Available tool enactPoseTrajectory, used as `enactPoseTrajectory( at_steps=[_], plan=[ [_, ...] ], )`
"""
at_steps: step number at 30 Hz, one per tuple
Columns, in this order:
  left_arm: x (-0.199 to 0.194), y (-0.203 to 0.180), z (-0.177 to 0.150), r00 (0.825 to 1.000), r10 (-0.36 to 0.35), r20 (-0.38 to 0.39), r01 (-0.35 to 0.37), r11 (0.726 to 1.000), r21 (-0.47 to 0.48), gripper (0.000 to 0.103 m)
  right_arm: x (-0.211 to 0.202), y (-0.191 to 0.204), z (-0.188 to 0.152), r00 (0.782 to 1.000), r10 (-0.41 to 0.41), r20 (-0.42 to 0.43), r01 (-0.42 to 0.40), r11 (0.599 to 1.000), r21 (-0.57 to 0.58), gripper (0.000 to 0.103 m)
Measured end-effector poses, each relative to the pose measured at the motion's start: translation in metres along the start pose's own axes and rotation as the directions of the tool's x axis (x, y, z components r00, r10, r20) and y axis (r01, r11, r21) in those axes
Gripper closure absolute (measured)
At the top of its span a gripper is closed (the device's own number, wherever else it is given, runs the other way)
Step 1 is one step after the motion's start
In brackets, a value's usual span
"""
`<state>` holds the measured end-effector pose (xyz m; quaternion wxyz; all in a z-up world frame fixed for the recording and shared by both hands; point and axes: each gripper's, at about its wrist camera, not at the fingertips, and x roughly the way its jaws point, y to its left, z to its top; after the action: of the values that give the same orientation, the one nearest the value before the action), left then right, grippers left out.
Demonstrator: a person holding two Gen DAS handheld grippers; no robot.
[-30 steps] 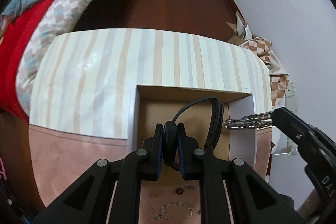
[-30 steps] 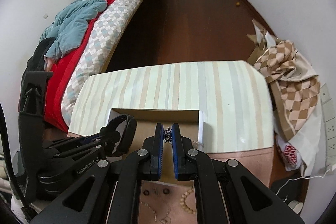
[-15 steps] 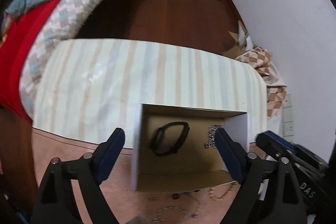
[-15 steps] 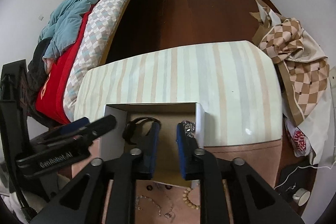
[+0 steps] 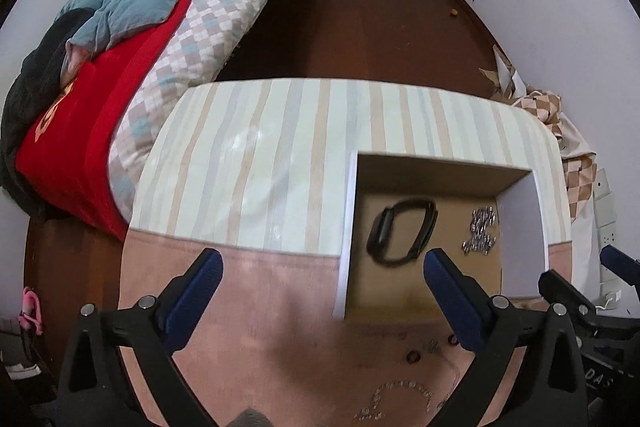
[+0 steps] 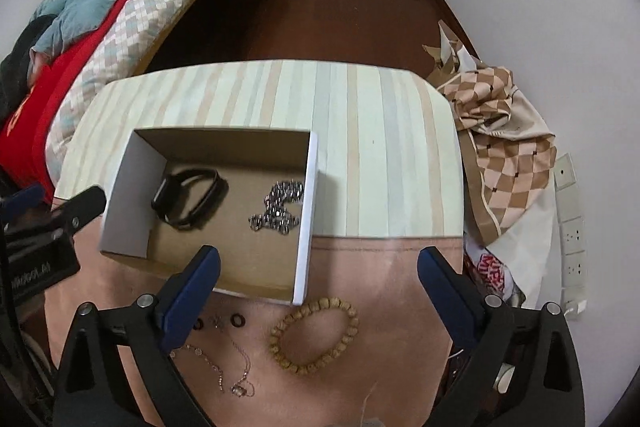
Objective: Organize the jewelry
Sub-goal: 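Open both tools to drop the band and chain bracelet into the box, then raise both tools away from the box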
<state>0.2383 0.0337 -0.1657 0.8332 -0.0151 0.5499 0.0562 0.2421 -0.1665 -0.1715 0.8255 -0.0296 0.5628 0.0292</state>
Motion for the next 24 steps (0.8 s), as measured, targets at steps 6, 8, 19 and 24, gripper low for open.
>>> enactPoseTrajectory(
  at_steps=[6, 8, 19, 24],
  plan=[
    [-0.015, 0.004, -0.014, 1.000, 0.000, 0.020, 0.000, 1.000, -0.011, 0.000, -0.013, 0.002, -0.013, 0.999, -0.031, 0.026, 0.031, 0.999, 0.017, 0.003],
    [-0.025, 0.004, -0.018, 0.999, 0.010, 0.034, -0.009, 1.000, -0.012, 0.000, -0.022, 0.002, -0.016, 0.998, -0.045, 0.043, 0.044, 0.999, 0.022, 0.003],
    [-0.095, 0.009, -0.039, 0.983, 0.043, 0.181, -0.039, 0.999, -0.025, 0.001, -0.096, 0.009, -0.036, 0.981, -0.081, 0.175, 0.077, 0.997, 0.027, 0.003],
    [-0.128, 0.008, -0.051, 0.970, 0.028, 0.241, -0.025, 1.000, -0.019, 0.001, -0.135, 0.006, -0.049, 0.968, -0.084, 0.238, 0.077, 0.996, 0.039, 0.003]
  ],
)
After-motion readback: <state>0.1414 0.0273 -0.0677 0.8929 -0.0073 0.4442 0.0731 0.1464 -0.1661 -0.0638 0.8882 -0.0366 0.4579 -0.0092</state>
